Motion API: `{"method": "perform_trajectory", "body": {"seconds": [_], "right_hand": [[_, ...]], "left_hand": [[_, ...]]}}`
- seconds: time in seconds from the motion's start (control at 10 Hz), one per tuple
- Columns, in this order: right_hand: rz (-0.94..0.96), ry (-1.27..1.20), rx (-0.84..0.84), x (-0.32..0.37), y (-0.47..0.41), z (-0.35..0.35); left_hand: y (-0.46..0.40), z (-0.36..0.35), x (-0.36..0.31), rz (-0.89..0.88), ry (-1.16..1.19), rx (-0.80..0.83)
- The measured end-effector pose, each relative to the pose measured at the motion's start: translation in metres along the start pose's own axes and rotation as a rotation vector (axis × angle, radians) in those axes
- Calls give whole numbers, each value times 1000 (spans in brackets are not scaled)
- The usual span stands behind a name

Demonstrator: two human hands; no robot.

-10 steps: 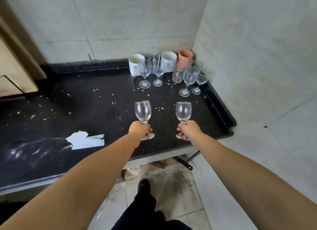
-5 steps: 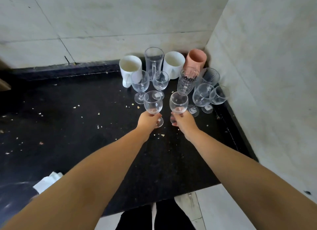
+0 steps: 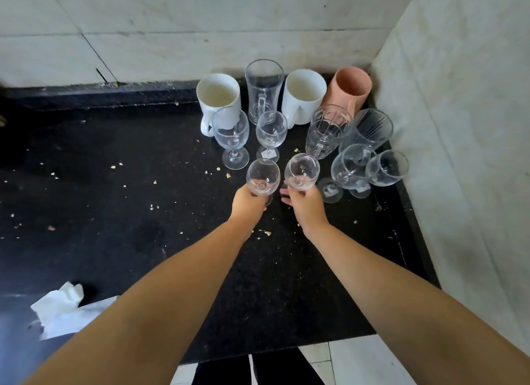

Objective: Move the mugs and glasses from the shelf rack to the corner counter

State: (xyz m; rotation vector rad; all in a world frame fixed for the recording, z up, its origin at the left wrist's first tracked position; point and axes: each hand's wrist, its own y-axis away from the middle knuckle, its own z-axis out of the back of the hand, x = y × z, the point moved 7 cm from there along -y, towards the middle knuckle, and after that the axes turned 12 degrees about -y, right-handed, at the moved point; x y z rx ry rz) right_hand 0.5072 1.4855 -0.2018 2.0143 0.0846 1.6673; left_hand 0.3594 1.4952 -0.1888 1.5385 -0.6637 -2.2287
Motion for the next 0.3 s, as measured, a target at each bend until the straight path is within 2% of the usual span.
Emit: {"method": "perform_trajectory", "body": {"seconds": [0.2, 0.3], "right_hand": [[-19, -21, -7, 4, 5, 7], [-36, -14, -98, 7, 32, 23]], "left_hand": [[0, 2, 0, 2, -54, 12], [9, 12, 8, 11, -6, -22]]}}
